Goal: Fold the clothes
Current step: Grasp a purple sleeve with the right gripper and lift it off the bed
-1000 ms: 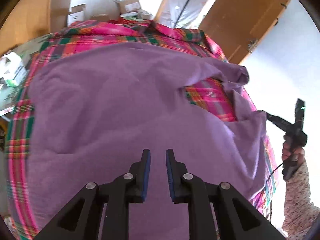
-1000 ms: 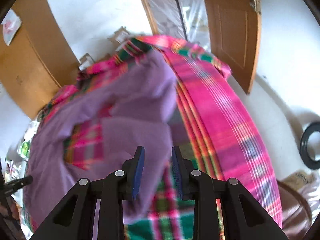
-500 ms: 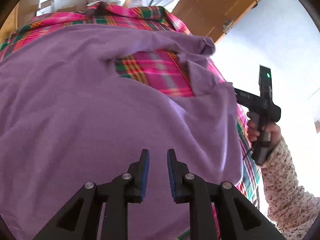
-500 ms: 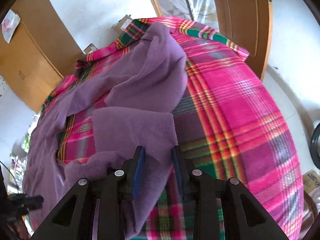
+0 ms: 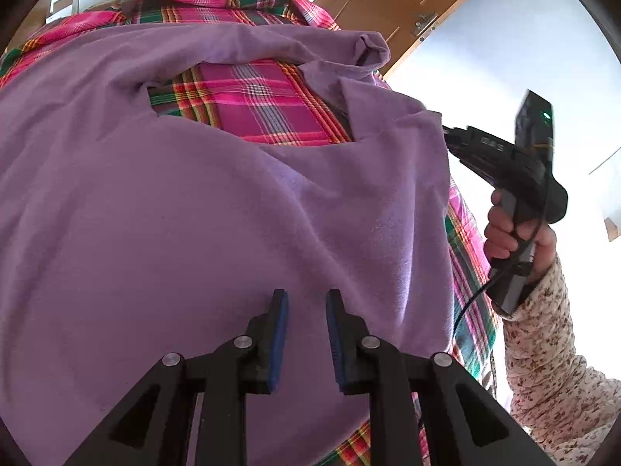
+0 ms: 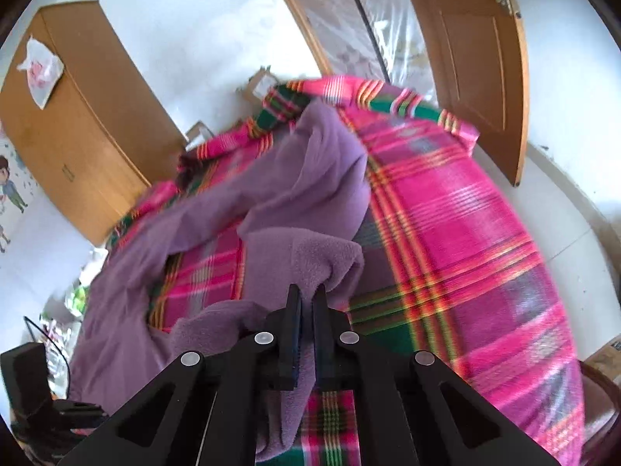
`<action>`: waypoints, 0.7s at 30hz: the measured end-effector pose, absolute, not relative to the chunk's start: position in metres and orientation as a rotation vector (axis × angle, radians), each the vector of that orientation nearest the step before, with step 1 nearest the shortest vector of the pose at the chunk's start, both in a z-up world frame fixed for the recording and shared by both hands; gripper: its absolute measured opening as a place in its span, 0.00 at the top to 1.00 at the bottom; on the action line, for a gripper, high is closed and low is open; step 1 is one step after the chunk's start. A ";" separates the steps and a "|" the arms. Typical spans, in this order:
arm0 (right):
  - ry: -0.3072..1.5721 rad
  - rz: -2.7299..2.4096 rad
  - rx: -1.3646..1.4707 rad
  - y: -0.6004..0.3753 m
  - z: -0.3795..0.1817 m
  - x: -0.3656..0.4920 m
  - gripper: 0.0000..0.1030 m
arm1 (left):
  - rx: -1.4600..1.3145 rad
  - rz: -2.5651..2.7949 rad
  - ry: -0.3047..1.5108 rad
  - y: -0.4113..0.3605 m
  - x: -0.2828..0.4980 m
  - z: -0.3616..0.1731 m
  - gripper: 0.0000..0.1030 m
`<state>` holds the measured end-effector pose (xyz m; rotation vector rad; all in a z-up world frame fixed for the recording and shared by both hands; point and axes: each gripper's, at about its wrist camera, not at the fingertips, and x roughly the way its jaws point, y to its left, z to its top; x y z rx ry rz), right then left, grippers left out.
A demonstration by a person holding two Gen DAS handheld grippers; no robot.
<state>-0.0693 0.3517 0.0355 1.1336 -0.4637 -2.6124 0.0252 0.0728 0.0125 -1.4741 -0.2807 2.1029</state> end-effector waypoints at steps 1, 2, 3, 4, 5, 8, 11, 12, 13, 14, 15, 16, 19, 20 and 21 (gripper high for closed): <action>-0.478 -2.626 1.117 0.357 0.039 -0.065 0.95 | -1.477 2.106 -0.281 0.073 0.025 0.012 0.80; -0.494 -2.642 1.100 0.362 0.043 -0.060 0.95 | -1.479 2.109 -0.281 0.073 0.025 0.012 0.80; -0.511 -2.660 1.083 0.367 0.047 -0.056 0.95 | -1.477 2.111 -0.279 0.074 0.026 0.013 0.80; -0.525 -2.679 1.072 0.373 0.050 -0.053 0.95 | -1.476 2.111 -0.277 0.075 0.027 0.014 0.80; -0.537 -2.695 1.063 0.379 0.052 -0.049 0.95 | -1.473 2.107 -0.278 0.075 0.028 0.014 0.80; -0.569 -2.750 1.036 0.396 0.060 -0.038 0.95 | -1.472 2.103 -0.261 0.080 0.029 0.014 0.80; -0.590 -2.815 1.009 0.414 0.068 -0.027 0.95 | -1.467 2.096 -0.254 0.083 0.030 0.014 0.80; -0.599 -2.836 0.999 0.420 0.072 -0.023 0.95 | -1.465 2.093 -0.254 0.084 0.031 0.015 0.80; -0.605 -2.858 0.989 0.426 0.075 -0.019 0.95 | -1.462 2.091 -0.250 0.086 0.032 0.015 0.80; -0.604 -2.885 0.977 0.431 0.079 -0.015 0.95 | -1.460 2.091 -0.247 0.089 0.031 0.015 0.80; -0.600 -2.914 0.963 0.436 0.084 -0.011 0.95 | -1.458 2.087 -0.244 0.090 0.030 0.014 0.80; -0.594 -2.942 0.950 0.441 0.088 -0.007 0.95 | -1.457 2.084 -0.242 0.091 0.030 0.014 0.80; -0.571 -3.009 0.918 0.451 0.097 0.003 0.95 | -1.452 2.078 -0.237 0.094 0.032 0.015 0.80; -0.573 -3.026 0.910 0.454 0.099 0.005 0.95 | -1.451 2.075 -0.234 0.095 0.032 0.015 0.80; -0.581 -3.042 0.904 0.458 0.100 0.008 0.95 | -1.452 2.074 -0.231 0.096 0.033 0.015 0.80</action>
